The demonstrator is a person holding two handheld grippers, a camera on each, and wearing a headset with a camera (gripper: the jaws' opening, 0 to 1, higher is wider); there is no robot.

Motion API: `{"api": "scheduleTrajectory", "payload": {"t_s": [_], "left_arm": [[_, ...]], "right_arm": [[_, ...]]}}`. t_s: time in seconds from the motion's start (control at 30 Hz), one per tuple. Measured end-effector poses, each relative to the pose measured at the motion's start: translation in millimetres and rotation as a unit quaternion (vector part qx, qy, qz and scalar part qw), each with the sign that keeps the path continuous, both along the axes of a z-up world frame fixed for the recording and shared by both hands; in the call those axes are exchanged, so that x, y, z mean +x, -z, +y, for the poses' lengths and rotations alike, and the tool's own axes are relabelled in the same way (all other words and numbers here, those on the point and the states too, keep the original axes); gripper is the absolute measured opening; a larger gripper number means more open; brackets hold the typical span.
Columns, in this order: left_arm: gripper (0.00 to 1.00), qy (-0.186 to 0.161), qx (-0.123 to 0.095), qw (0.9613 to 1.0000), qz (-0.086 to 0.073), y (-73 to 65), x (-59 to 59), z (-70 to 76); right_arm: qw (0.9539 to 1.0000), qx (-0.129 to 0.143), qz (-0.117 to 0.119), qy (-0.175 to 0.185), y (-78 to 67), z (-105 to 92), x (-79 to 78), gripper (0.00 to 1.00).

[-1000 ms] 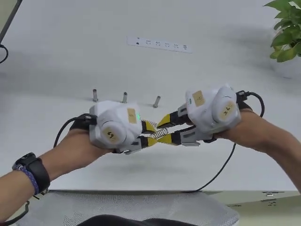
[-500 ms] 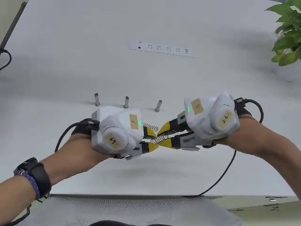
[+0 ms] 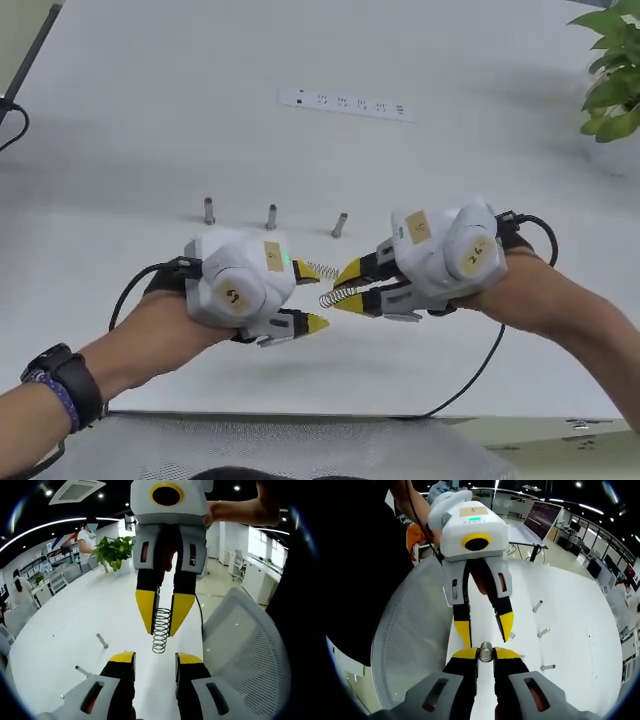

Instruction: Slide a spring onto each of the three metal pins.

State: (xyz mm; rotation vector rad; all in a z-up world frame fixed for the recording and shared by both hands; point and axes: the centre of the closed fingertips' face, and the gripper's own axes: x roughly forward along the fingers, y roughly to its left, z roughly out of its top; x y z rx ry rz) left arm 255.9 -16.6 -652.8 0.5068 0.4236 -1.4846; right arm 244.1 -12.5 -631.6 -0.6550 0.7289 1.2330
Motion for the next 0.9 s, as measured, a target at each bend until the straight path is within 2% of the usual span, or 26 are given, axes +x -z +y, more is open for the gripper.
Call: {"api": "scheduleTrajectory", "payload": {"t_s": [0.27, 0.43, 0.9], "left_arm": [[0.32, -0.051, -0.013, 0.9983, 0.025, 0.6, 11.4, 17.8], [0.35, -0.077, -0.020, 0.9962, 0.033, -1.1, 18.5, 30.6], [0.42, -0.138, -0.028, 0.9893, 0.037, -8.0, 37.6, 68.0]], "right_arm": [[0.9999, -0.003, 0.005, 0.016, 7.9, -4.9, 3.7, 0.09], [0.9998, -0.008, 0.013, 0.015, 14.9, -6.6, 3.1, 0.09], [0.9992, -0.013, 0.016, 0.035, 22.5, -11.7, 20.3, 0.09]]}}
